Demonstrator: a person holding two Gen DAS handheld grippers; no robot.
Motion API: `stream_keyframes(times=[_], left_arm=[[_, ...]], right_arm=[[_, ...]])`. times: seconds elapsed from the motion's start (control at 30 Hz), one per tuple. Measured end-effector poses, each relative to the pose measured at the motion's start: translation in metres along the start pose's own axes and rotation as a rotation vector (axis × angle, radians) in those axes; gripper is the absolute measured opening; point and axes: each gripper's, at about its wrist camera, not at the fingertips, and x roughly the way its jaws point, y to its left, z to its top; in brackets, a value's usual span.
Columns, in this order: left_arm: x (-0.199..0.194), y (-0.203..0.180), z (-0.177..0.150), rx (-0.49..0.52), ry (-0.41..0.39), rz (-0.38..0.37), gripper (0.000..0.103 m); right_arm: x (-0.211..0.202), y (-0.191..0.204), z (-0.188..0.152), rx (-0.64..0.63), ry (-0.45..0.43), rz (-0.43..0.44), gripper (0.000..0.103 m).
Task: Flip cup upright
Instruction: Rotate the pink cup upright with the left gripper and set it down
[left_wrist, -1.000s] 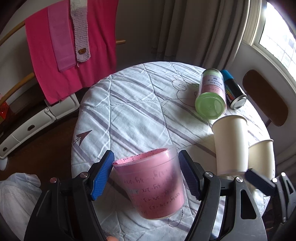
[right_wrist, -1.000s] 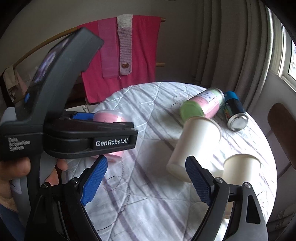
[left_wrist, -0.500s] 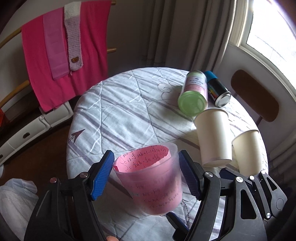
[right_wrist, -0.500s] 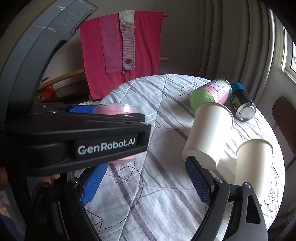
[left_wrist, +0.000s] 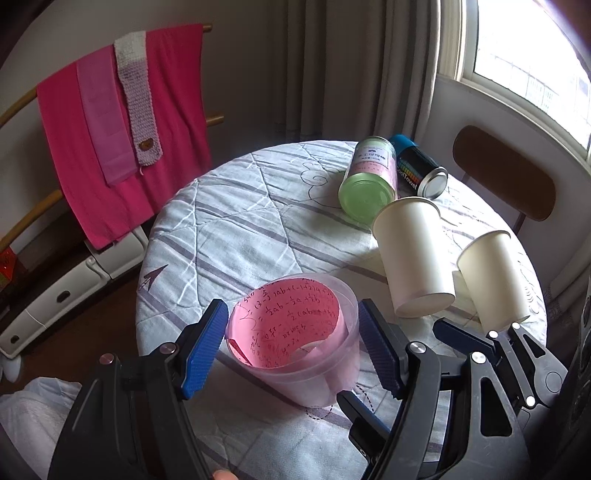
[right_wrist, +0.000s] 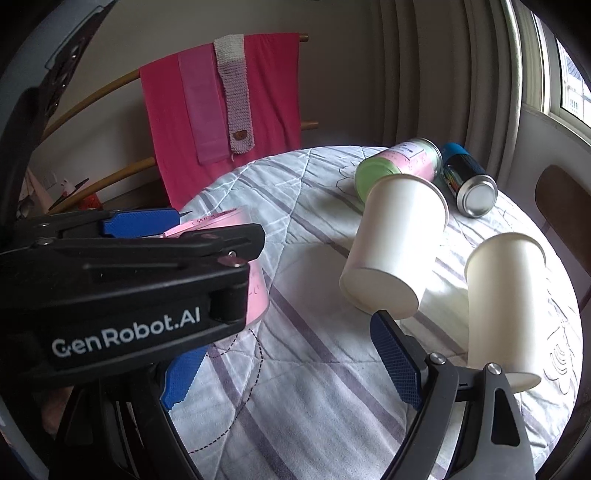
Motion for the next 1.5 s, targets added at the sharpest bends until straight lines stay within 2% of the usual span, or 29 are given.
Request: stream_keyframes(times=[0.4, 0.57, 0.87, 1.5], left_arm=[[-0.004, -0.006, -0.005, 0.021, -0.012, 0.01, 0.074], [-0.007, -0.009, -0.008, 0.025, -0.014, -0.01, 0.074], [-0.015, -0.016, -0.009, 0.045, -0.035, 0.005, 0.087], [-0.051, -0.019, -0.017, 0.031, -0.099, 0.012, 0.092]], right_arm=[[-0.003, -0.003, -0.005, 0.007, -0.023, -0.017, 0.088], [-0.005, -0.006, -0.008, 0.017, -0.029, -0.022, 0.088], [-0.014, -0.005, -0.008, 0.012, -0.045, -0.026, 0.088], [-0.045, -0.004, -0.013, 0.01, -0.083, -0.069, 0.088]])
